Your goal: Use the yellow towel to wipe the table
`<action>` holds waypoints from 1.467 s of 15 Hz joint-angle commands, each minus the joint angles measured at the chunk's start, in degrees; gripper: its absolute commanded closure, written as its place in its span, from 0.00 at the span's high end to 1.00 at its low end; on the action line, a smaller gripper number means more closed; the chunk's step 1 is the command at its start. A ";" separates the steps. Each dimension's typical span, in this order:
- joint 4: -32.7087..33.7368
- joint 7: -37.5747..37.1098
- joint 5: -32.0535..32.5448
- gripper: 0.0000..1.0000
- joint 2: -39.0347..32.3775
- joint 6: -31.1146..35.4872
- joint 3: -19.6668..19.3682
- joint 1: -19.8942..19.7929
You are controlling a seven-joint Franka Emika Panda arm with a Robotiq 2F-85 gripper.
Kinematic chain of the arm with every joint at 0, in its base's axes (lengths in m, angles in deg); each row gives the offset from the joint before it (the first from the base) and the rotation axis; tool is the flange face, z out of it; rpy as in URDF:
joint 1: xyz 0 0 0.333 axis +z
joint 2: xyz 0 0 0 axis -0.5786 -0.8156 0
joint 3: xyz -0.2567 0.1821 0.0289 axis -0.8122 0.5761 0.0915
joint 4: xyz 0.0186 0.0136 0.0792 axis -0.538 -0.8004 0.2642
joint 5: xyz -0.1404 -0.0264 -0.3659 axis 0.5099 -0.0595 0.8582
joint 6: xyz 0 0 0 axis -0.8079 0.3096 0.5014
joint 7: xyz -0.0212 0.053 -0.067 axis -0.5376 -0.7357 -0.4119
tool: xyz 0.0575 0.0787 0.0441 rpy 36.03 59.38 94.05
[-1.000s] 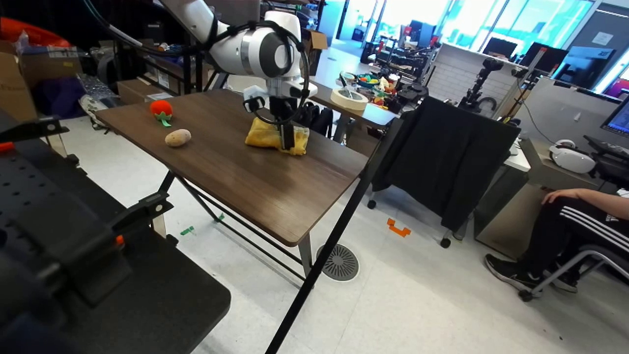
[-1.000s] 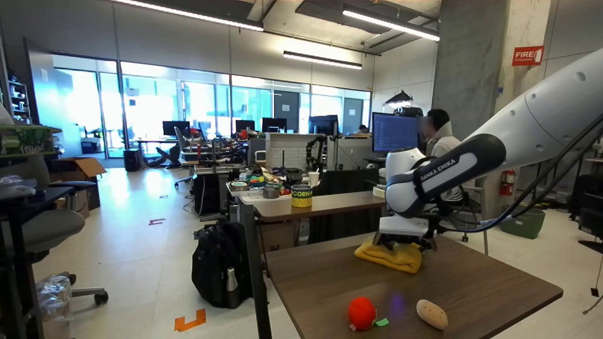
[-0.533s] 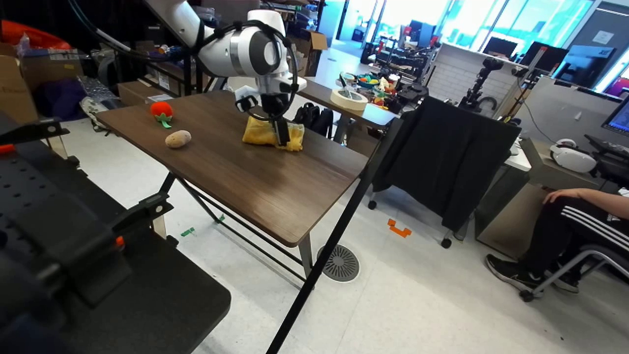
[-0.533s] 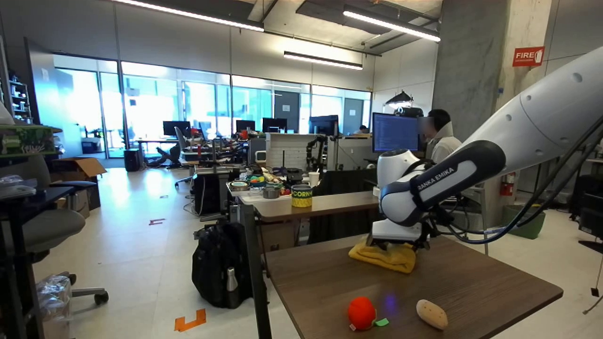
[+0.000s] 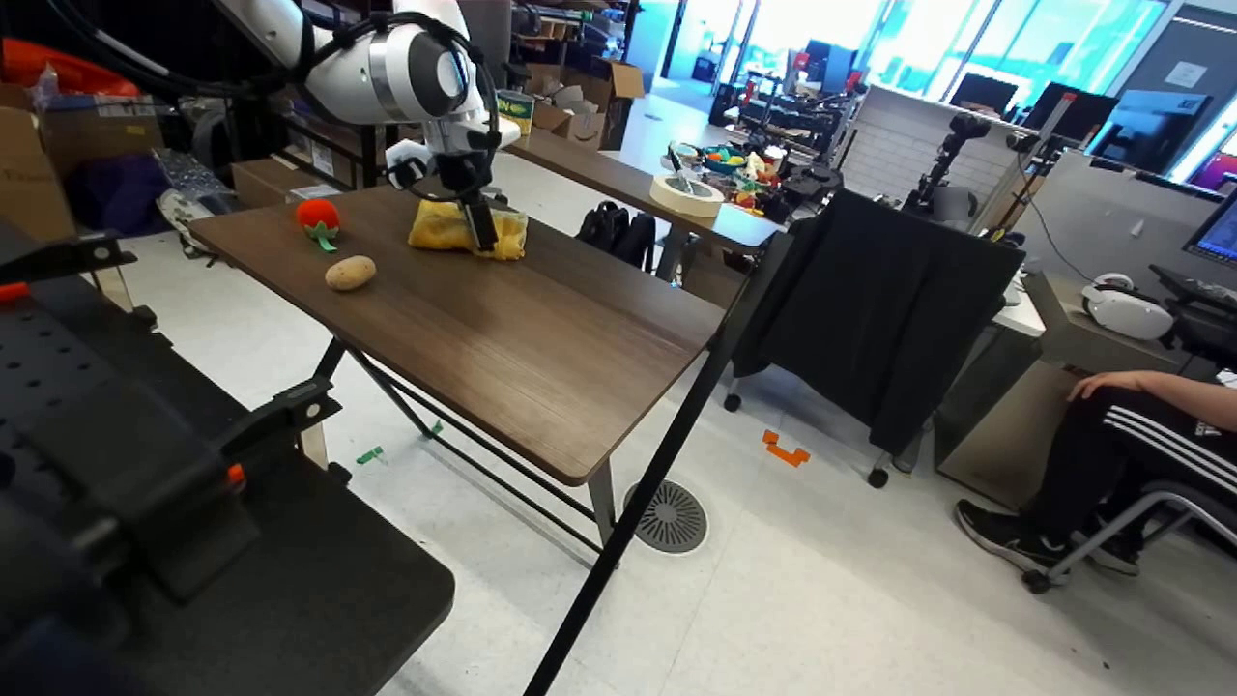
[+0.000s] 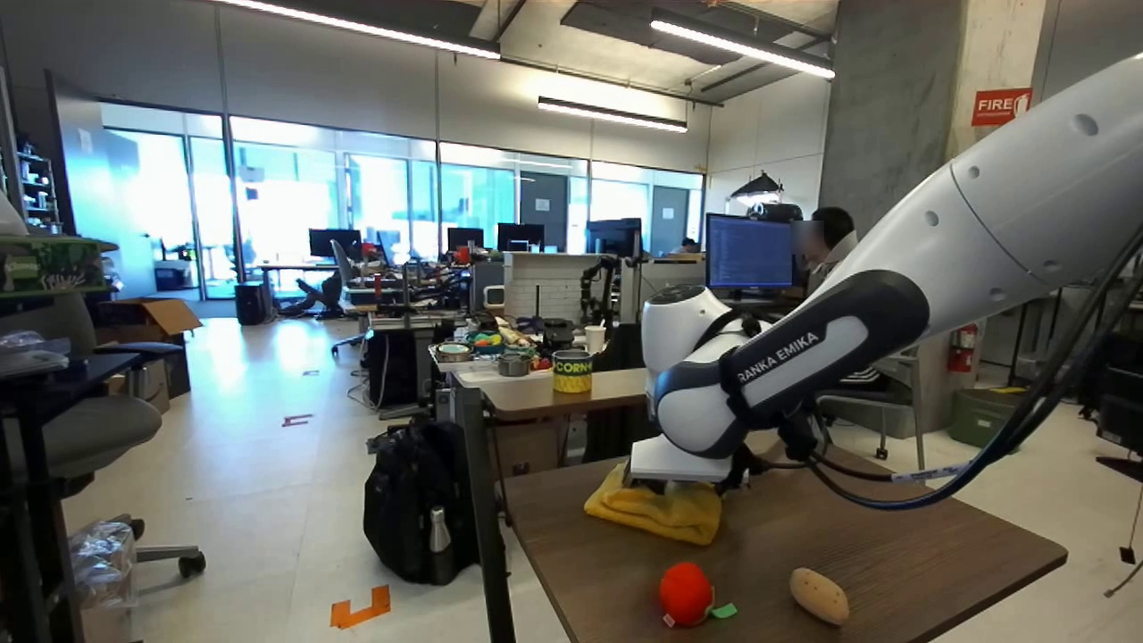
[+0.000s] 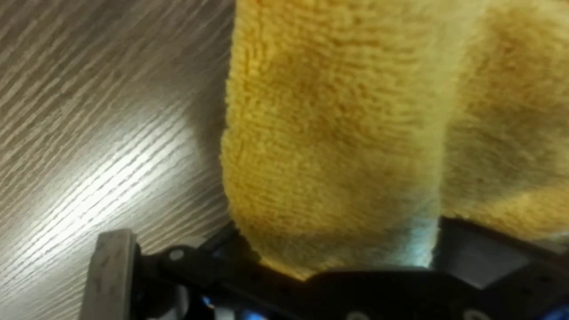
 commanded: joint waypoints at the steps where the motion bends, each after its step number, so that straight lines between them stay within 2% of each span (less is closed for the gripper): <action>1: -0.02 -3.80 1.49 1.00 -2.01 1.07 -1.30 -1.56; 7: 1.65 -7.63 0.13 1.00 -2.79 -6.02 -2.88 -10.19; 9: 2.75 -4.48 -0.29 1.00 -3.73 -10.58 -1.96 -13.56; 11: 2.34 0.97 -1.49 1.00 -2.43 -13.64 0.21 -15.09; 15: 1.37 9.47 -1.29 1.00 3.00 -20.97 3.18 -14.60; 22: 2.62 10.48 -0.98 1.00 5.48 -22.77 3.38 -11.86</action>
